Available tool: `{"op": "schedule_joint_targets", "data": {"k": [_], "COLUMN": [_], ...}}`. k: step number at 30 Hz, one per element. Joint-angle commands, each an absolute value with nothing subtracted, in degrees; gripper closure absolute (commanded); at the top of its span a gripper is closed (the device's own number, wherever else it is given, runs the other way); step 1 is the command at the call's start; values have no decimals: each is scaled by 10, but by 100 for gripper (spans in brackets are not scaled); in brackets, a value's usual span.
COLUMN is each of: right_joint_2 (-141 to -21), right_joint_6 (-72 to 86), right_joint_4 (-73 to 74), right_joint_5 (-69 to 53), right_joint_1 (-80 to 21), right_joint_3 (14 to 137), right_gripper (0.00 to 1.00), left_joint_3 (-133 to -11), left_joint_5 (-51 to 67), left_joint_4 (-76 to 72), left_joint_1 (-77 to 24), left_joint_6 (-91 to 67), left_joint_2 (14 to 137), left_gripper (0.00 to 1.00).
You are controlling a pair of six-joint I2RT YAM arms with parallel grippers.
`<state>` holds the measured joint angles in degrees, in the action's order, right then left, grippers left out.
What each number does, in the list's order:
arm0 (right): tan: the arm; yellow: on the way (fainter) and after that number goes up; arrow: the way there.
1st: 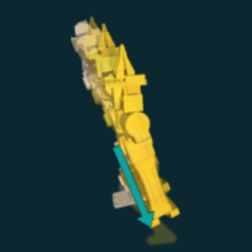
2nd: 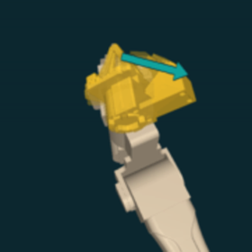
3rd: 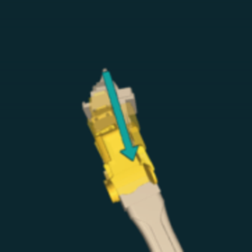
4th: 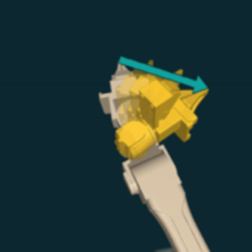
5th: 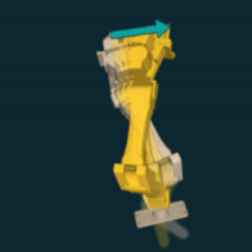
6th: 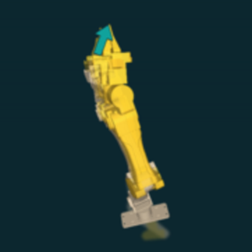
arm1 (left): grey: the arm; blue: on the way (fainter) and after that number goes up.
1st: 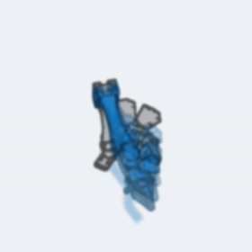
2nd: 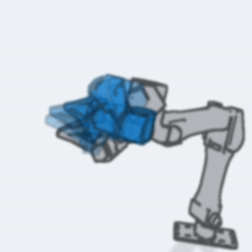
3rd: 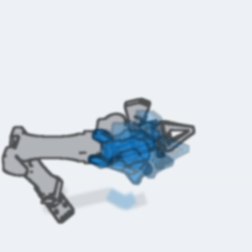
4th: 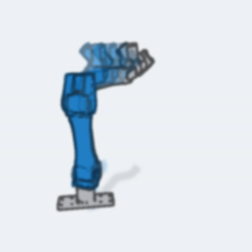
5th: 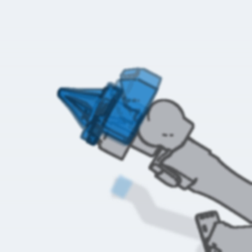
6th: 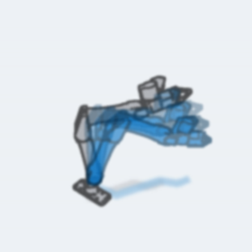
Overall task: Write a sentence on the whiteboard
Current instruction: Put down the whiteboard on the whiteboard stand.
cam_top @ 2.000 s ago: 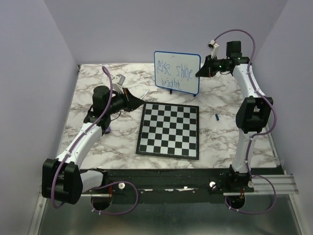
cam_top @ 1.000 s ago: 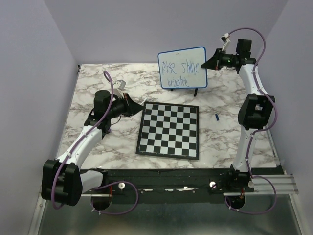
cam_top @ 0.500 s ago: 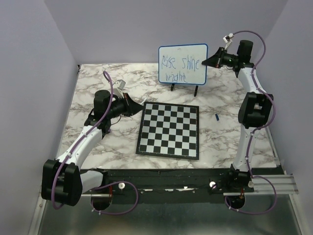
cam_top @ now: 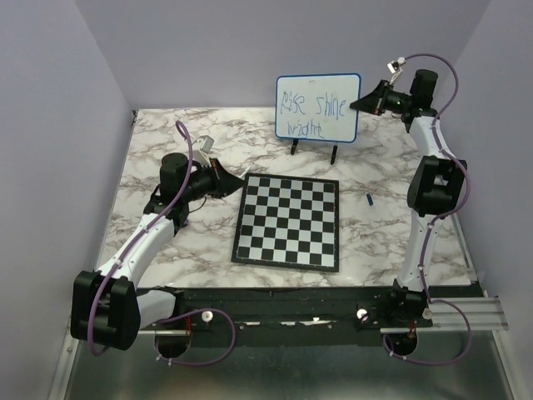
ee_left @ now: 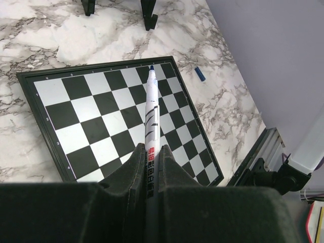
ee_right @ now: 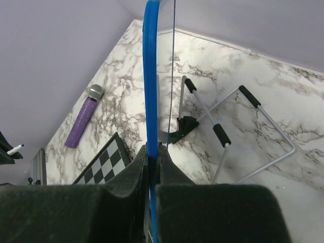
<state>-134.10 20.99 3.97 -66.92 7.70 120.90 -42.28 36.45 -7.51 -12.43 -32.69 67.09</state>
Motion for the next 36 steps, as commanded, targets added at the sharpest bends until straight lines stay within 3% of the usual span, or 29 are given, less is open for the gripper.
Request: {"op": "schedule_joint_targets", "data": {"k": [1, 23, 36], "right_joint_2": [-1358, -1388, -1393], "right_joint_6": [212, 174, 156], "right_joint_4": [6, 5, 5], "right_joint_5": [-700, -738, -722], "right_joint_1": [90, 132, 147], "right_joint_3": [1227, 1162, 1116], "right_gripper": [100, 99, 94], "left_joint_3": [-430, -429, -421], "left_joint_5": [357, 362, 364], "left_joint_4": [-80, -86, -95], "left_joint_1": [-121, -122, -123], "left_joint_6": [-332, -343, -349], "left_joint_2": [673, 674, 669], "left_gripper": [100, 100, 100]}}
